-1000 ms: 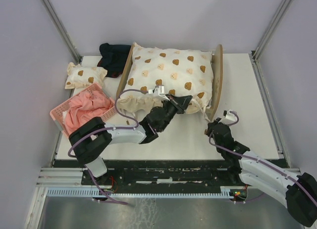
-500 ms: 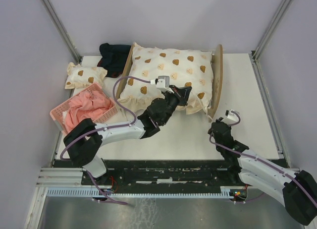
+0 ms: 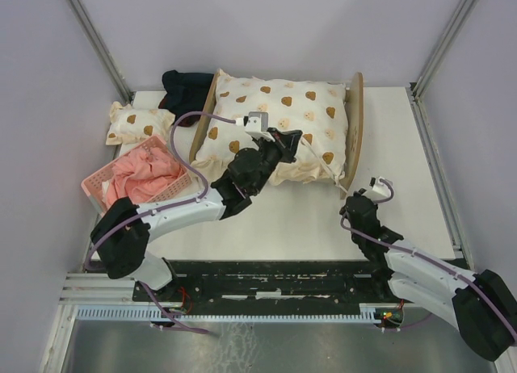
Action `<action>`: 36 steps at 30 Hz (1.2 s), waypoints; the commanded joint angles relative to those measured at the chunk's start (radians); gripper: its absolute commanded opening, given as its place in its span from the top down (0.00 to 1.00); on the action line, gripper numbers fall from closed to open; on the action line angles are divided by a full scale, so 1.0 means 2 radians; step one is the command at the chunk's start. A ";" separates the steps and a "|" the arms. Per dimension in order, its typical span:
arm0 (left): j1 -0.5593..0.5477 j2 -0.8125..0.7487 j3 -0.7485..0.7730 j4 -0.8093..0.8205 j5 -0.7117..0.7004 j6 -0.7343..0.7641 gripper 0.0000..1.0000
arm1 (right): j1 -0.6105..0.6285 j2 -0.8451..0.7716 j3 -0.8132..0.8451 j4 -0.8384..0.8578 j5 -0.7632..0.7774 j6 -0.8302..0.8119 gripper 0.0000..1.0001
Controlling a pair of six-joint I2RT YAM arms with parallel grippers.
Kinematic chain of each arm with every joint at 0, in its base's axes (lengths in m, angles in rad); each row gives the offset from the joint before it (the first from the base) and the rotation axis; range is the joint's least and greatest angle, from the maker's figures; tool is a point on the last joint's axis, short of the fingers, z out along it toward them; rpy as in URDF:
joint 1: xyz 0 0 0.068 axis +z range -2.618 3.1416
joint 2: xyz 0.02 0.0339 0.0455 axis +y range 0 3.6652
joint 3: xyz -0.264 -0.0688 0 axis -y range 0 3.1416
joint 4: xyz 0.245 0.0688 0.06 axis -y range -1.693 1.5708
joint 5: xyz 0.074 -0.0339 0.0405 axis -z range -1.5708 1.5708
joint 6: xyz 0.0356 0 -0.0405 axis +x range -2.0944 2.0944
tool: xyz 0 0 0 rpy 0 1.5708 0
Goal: Set up the pet bed
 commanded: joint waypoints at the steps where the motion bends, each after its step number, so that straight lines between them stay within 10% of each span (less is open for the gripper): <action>1: 0.012 -0.034 0.030 0.006 0.016 0.035 0.97 | -0.012 0.012 0.009 0.016 0.010 0.018 0.98; 36: 0.050 -0.091 -0.002 -0.027 0.144 0.031 0.97 | -0.039 -0.007 -0.012 0.034 -0.022 0.000 0.98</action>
